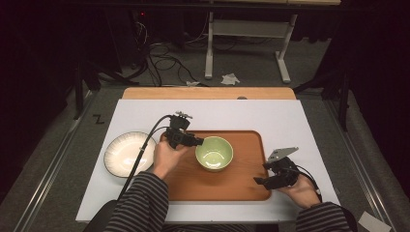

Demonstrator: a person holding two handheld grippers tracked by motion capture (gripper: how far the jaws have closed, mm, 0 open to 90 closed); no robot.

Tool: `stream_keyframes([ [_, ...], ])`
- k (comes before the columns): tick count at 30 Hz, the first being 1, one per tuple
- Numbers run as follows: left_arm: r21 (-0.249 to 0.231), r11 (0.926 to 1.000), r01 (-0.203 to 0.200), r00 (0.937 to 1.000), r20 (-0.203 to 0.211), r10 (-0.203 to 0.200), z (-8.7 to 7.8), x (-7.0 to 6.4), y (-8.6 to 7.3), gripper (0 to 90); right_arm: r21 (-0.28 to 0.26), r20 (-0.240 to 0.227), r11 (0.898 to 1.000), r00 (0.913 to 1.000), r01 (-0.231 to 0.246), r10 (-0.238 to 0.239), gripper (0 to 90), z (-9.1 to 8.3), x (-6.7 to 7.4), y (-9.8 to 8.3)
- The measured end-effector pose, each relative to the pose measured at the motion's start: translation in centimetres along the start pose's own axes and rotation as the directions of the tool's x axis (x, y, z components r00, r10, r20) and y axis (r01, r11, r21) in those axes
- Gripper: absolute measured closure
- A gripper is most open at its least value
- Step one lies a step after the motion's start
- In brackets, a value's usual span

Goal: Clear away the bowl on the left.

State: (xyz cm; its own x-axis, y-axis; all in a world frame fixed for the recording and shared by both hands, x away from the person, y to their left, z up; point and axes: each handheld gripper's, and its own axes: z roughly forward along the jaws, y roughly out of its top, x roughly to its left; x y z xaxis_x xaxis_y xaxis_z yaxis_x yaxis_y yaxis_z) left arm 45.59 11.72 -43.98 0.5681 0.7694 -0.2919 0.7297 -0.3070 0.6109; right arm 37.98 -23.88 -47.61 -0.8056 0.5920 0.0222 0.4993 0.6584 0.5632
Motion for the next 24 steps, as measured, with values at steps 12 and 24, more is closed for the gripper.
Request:
stream_keyframes([
  [12, -0.004, 0.9994, -0.034, 0.9981, -0.051, 0.034, -2.6, 0.3, -0.5, 49.8, 0.002, 0.004, 1.000, 1.0000, -0.001, 0.001, 35.0, 0.0, 0.1, 0.0],
  [24, -0.020, 0.9976, -0.067, 0.9927, -0.102, 0.064, -4.7, 0.4, -1.0, 49.9, 0.005, 0.003, 1.000, 1.0000, 0.000, 0.000, 35.0, 0.1, 0.0, 0.0],
])
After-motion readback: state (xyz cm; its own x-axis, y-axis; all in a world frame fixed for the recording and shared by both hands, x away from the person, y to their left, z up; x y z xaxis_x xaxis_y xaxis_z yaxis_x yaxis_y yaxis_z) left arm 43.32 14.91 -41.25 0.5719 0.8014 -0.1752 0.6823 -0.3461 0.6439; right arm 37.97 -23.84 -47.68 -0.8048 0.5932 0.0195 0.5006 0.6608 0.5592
